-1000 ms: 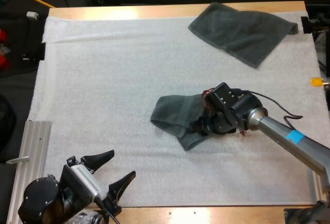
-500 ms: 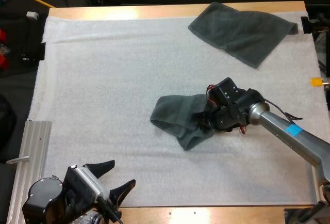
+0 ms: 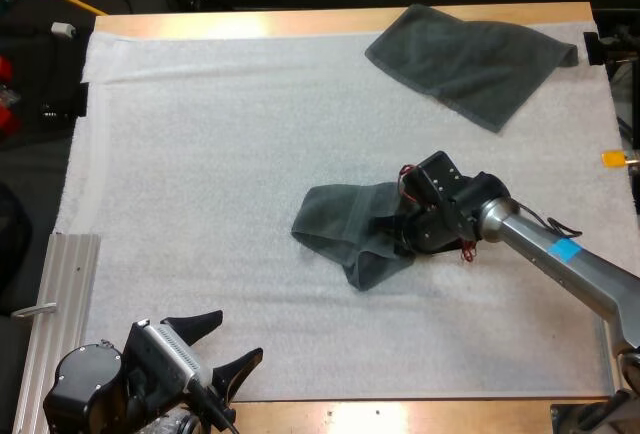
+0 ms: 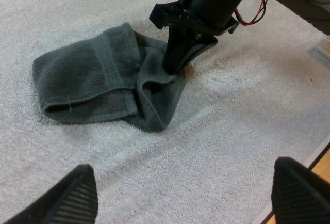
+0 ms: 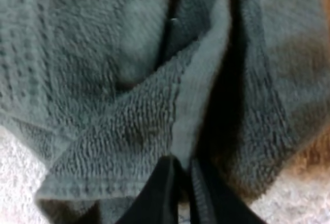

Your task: Pick towel from pile, fold and stack

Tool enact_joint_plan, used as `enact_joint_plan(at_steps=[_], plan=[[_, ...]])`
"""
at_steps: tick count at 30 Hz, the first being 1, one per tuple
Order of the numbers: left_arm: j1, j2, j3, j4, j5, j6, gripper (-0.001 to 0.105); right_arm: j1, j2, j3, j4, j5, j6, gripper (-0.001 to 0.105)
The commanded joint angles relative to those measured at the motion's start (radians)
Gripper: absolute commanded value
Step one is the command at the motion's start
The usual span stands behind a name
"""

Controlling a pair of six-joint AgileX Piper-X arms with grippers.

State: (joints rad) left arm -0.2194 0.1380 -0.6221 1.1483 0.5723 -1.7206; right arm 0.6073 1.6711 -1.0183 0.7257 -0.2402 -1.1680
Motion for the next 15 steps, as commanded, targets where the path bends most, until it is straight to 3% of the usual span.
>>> enact_joint_plan(at_steps=[1,15], plan=[[-0.004,0.001,-0.009,-0.005,0.007,-0.002,0.069,0.003,-0.023,0.000,-0.006,-0.005,-0.029,0.000],[-0.004,0.001,-0.009,-0.005,0.007,-0.002,0.069,0.003,-0.324,-0.056,-0.009,0.110,-0.166,0.000]])
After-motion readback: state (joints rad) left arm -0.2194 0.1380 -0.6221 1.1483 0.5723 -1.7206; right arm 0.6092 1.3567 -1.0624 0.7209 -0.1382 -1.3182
